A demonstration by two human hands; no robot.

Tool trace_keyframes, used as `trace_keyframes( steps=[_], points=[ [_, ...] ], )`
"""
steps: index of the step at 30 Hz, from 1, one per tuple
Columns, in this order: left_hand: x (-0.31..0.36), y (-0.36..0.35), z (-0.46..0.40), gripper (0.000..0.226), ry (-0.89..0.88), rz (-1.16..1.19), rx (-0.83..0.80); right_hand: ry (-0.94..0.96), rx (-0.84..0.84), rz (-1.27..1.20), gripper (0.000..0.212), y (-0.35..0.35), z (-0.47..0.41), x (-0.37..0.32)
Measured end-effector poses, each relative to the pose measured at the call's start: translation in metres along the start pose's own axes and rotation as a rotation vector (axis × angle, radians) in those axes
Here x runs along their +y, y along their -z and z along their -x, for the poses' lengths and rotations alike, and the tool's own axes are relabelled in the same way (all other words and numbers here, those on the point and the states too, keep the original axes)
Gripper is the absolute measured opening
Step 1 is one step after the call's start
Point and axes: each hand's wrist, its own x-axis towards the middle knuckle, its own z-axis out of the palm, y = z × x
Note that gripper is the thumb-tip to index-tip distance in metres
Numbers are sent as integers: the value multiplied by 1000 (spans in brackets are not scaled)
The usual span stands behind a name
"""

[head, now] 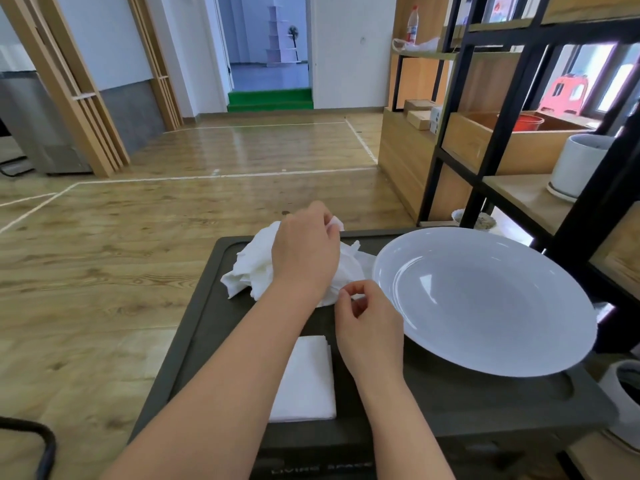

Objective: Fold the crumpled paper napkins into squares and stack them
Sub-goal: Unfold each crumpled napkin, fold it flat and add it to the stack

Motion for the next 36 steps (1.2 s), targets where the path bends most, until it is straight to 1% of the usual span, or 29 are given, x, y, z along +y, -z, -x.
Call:
trace_keyframes(
  steps=[5, 7, 9, 10, 13, 15, 17, 19, 22, 25, 27, 29, 31, 36],
  points=[
    [5, 52, 20, 5, 101, 246, -36, -37, 20, -167, 6, 5, 5, -9],
    [4, 74, 30, 8, 161, 399, -40, -61, 0, -315, 21, 6, 9, -15],
    [-1, 94, 40, 9, 224, 561, -48, -77, -68, -462, 38, 7, 15, -20],
    [-4, 102, 46, 10, 247, 626, -55, -62, -109, -495, 42, 7, 18, -21],
    [-18, 118, 66, 10, 310, 718, -63, 9, -261, -492, 48, 6, 26, -23],
    [-27, 121, 80, 10, 374, 796, -88, 44, -346, -479, 45, 3, 30, -24],
    [-36, 121, 92, 12, 447, 871, -102, 87, -395, -452, 37, 1, 34, -25],
    [-42, 121, 100, 16, 510, 893, -70, 96, -435, -461, 27, 1, 36, -26],
    [-48, 118, 109, 15, 557, 952, 2, 83, -514, -478, 18, 2, 40, -26],
    [-50, 115, 114, 21, 574, 955, 12, 72, -447, -476, 11, 0, 40, -26],
    [-55, 112, 115, 30, 568, 905, -62, 60, -379, -490, 13, -2, 39, -27],
    [-60, 109, 117, 44, 552, 840, -172, 31, -311, -502, 16, -3, 36, -28],
    [-65, 107, 119, 46, 517, 802, -242, -5, -246, -522, 11, -2, 34, -28],
    [-63, 108, 118, 55, 430, 857, -273, -31, -166, -546, 16, 0, 29, -27]
  ],
)
